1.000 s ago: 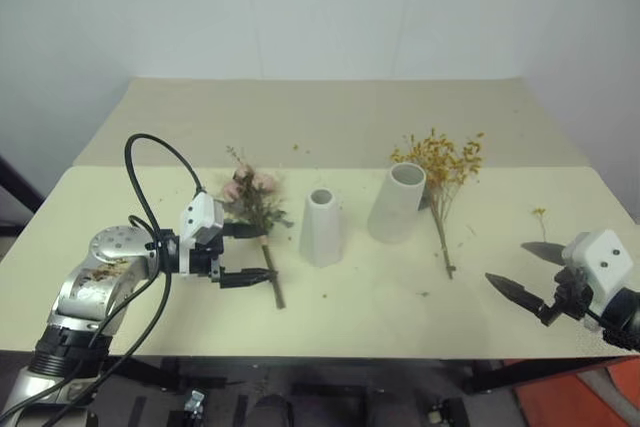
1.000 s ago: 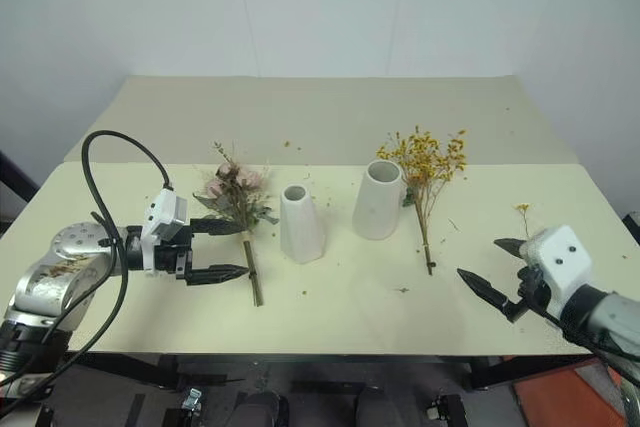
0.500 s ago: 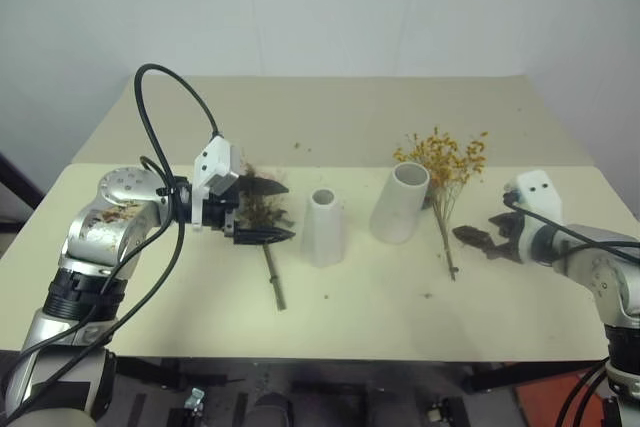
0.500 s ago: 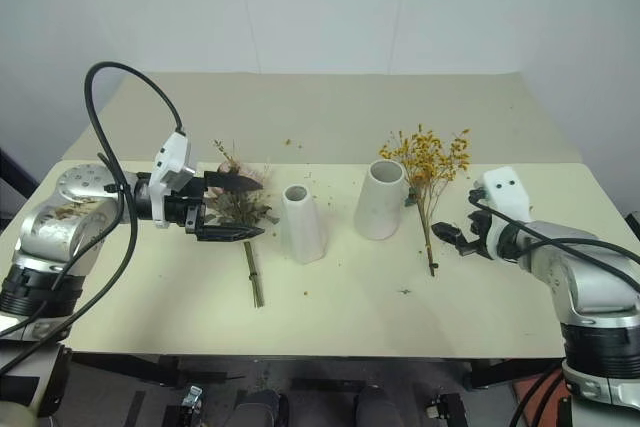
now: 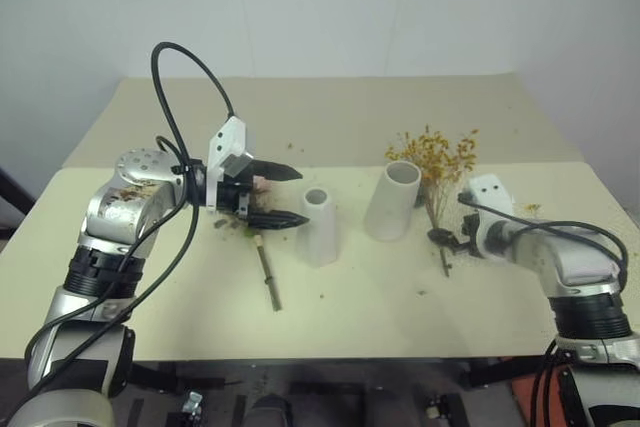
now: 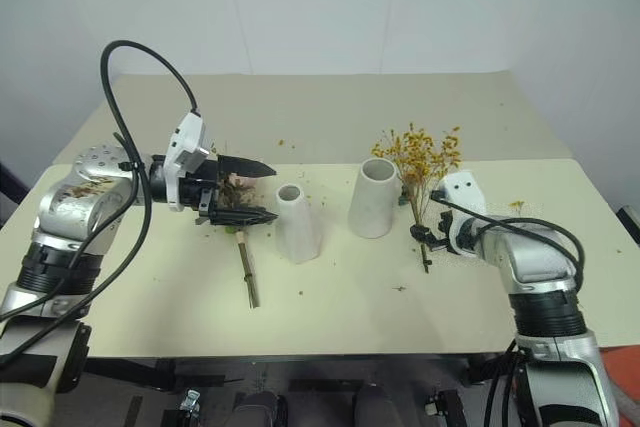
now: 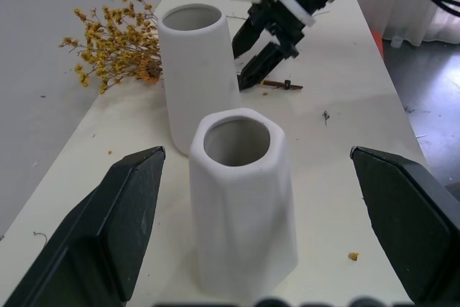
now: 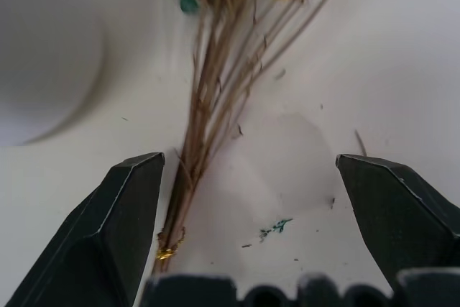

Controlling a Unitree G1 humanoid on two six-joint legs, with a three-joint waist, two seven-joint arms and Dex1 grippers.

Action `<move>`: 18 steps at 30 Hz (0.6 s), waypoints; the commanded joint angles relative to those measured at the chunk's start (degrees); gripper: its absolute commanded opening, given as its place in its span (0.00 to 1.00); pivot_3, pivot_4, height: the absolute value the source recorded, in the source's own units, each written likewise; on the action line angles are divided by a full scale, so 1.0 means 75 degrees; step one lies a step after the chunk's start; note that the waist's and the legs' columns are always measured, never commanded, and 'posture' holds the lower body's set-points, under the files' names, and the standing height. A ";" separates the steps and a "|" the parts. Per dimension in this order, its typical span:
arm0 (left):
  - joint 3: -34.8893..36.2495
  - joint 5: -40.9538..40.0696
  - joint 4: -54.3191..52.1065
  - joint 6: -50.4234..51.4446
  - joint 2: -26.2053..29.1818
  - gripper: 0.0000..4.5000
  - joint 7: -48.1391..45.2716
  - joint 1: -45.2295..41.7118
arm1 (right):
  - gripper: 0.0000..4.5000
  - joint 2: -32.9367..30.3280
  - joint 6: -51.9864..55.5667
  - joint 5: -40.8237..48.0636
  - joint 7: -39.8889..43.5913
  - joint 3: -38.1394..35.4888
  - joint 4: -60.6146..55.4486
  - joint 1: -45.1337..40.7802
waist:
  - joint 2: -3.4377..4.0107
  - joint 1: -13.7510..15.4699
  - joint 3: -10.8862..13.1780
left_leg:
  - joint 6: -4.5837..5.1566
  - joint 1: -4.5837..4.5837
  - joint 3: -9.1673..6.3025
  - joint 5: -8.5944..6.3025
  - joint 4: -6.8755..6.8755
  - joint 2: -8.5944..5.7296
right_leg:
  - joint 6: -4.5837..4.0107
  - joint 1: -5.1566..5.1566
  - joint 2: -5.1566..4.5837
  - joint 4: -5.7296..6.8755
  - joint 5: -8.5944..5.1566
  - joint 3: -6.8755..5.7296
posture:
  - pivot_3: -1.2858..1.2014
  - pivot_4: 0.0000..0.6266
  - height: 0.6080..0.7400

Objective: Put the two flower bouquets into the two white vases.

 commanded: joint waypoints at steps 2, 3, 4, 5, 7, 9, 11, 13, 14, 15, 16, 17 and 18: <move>0.0098 -0.0015 -0.0110 -0.0091 0.0028 1.00 -0.0050 -0.0042 | 0.73 0.0220 -0.0424 -0.0324 -0.0128 0.0176 0.0237 -0.0260 | 0.0000 -0.0008 0.0000 | 0.0000 0.0002 0.0000 0.0000 0.0000 0.0000 | 0.0000 0.0001 0.0000 0.0002 0.0001 0.0000 | 0.52 0.24 1.00; 0.0100 -0.0011 -0.0121 -0.0081 0.0037 1.00 -0.0046 -0.0026 | 0.66 0.0303 -0.0474 -0.0367 -0.0136 0.0198 0.0272 -0.0294 | 0.0000 -0.0008 0.0000 | 0.0000 0.0005 0.0000 0.0000 0.0000 0.0001 | 0.0000 0.0001 0.0002 0.0003 0.0000 0.0000 | 0.52 0.24 1.00; 0.0105 -0.0009 -0.0139 -0.0068 0.0051 1.00 -0.0040 -0.0006 | 0.58 0.0372 -0.0527 -0.0406 -0.0146 0.0215 0.0290 -0.0323 | 0.0000 -0.0014 0.0000 | 0.0000 0.0005 -0.0001 0.0000 0.0000 0.0001 | 0.0000 0.0001 0.0002 0.0003 0.0001 0.0000 | 0.52 0.24 1.00; 0.0119 -0.0020 -0.0156 -0.0044 0.0064 1.00 -0.0032 0.0014 | 0.52 0.0444 -0.0602 -0.0463 -0.0178 0.0230 0.0308 -0.0348 | 0.0000 -0.0019 0.0000 | 0.0000 0.0005 -0.0001 0.0000 0.0000 0.0001 | 0.0000 0.0001 0.0002 0.0003 0.0001 0.0000 | 0.52 0.24 1.00; 0.0147 -0.0032 -0.0202 -0.0006 0.0100 1.00 -0.0014 0.0057 | 0.35 0.0548 -0.0648 -0.0544 -0.0223 0.0222 0.0314 -0.0381 | 0.0000 -0.0018 0.0000 | 0.0000 0.0005 -0.0001 0.0000 0.0000 0.0001 | 0.0000 0.0001 0.0002 0.0004 0.0000 0.0000 | 0.52 0.24 1.00; 0.0191 -0.0045 -0.0239 0.0023 0.0147 1.00 0.0004 0.0109 | 0.20 0.0641 -0.0687 -0.0602 -0.0292 0.0135 0.0269 -0.0350 | 0.0000 -0.0014 0.0000 | 0.0000 0.0005 -0.0001 0.0000 0.0000 0.0001 | 0.0000 0.0001 0.0002 0.0004 0.0001 0.0000 | 0.52 0.24 1.00; 0.0234 -0.0057 -0.0267 0.0046 0.0196 1.00 0.0019 0.0158 | 0.03 0.0722 -0.0697 -0.0650 -0.0408 0.0026 0.0235 -0.0311 | 0.0000 -0.0013 0.0000 | 0.0000 0.0005 -0.0002 0.0000 0.0000 0.0002 | 0.0000 0.0001 0.0002 0.0004 0.0001 0.0000 | 0.52 0.24 1.00; 0.0261 -0.0081 -0.0312 0.0073 0.0230 1.00 0.0038 0.0201 | 0.01 0.0820 -0.0746 -0.0665 -0.0555 -0.0152 0.0183 -0.0245 | 0.0000 -0.0011 0.0000 | 0.0000 0.0005 -0.0002 0.0000 0.0000 0.0001 | 0.0000 0.0001 0.0001 0.0004 0.0001 0.0000 | 0.52 0.24 1.00; 0.0272 -0.0089 -0.0330 0.0083 0.0243 1.00 0.0048 0.0217 | 0.01 0.0887 -0.0758 -0.0654 -0.0661 -0.0293 0.0171 -0.0225 | 0.0000 -0.0007 0.0000 | 0.0000 0.0006 -0.0002 0.0000 0.0000 0.0001 | 0.0000 0.0001 0.0001 0.0005 0.0001 0.0000 | 0.52 0.24 1.00; 0.0282 -0.0093 -0.0342 0.0092 0.0254 1.00 0.0060 0.0232 | 0.01 0.0966 -0.0782 -0.0656 -0.0794 -0.0454 0.0174 -0.0219 | 0.0000 -0.0004 0.0000 | 0.0000 0.0005 -0.0002 0.0000 0.0000 0.0001 | 0.0000 0.0001 0.0001 0.0005 0.0001 0.0000 | 0.52 0.24 1.00; 0.0292 -0.0099 -0.0352 0.0100 0.0263 1.00 0.0070 0.0244 | 0.01 0.1081 -0.0751 -0.0652 -0.0984 -0.0687 0.0202 -0.0254 | 0.0000 -0.0004 0.0000 | 0.0000 0.0005 -0.0002 0.0000 0.0000 0.0001 | 0.0000 0.0001 0.0001 0.0005 0.0001 -0.0001 | 0.52 0.24 1.00; 0.0297 -0.0106 -0.0361 0.0107 0.0270 1.00 0.0080 0.0251 | 0.01 0.1163 -0.0758 -0.0657 -0.1132 -0.0861 0.0209 -0.0274 | 0.0000 -0.0004 0.0000 | 0.0000 0.0005 -0.0002 0.0000 0.0000 0.0001 | 0.0000 0.0001 0.0001 0.0006 0.0001 0.0000 | 0.52 0.24 1.00; 0.0306 -0.0118 -0.0377 0.0115 0.0283 1.00 0.0086 0.0264 | 0.01 0.1247 -0.0847 -0.0632 -0.1252 -0.1073 0.0150 -0.0261 | 0.0000 -0.0004 0.0000 | 0.0000 0.0005 -0.0002 0.0000 0.0000 0.0001 | 0.0000 0.0000 0.0001 0.0006 0.0001 0.0000 | 0.52 0.24 1.00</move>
